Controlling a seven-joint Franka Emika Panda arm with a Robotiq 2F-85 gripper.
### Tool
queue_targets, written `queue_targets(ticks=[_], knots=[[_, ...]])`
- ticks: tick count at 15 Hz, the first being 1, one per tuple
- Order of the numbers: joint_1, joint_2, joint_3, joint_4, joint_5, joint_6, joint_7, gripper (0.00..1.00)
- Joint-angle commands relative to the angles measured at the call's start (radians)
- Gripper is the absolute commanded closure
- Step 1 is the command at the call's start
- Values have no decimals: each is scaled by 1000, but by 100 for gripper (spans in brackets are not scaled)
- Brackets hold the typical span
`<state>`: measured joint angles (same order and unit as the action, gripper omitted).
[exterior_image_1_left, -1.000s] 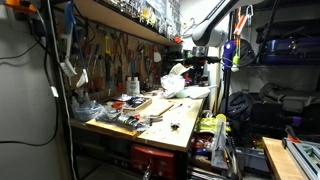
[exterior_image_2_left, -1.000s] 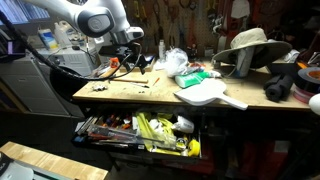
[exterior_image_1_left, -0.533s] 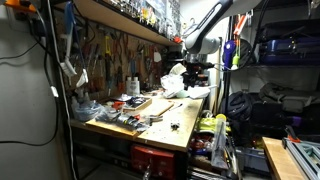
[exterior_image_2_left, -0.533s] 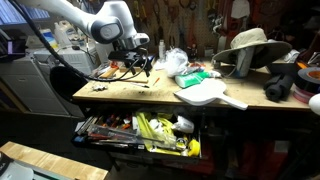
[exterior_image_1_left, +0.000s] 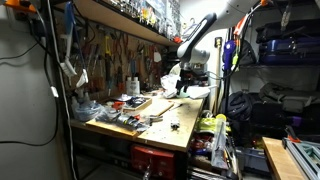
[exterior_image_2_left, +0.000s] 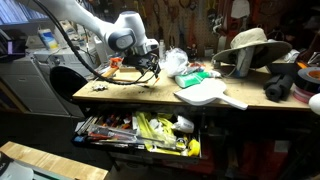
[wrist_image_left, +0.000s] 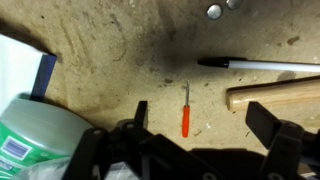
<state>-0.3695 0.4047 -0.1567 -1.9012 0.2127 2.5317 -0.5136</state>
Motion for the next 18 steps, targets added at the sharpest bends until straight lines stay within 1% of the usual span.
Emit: queue_targets(ticks=[1,5,7,9,11,13,18], knots=[[-63,82,60,84,42,11,-41,0],[-87,141,88,140,27,12,-32,0],[-80,163,86,158,6,14,-11,2],[-72,181,81,170,-9,21,8,14],[-68,195,81,182,-17,27,17,31],[-64,203,77,191,-25,31,31,39],[-67,216,87,209,-18,54,44,39]])
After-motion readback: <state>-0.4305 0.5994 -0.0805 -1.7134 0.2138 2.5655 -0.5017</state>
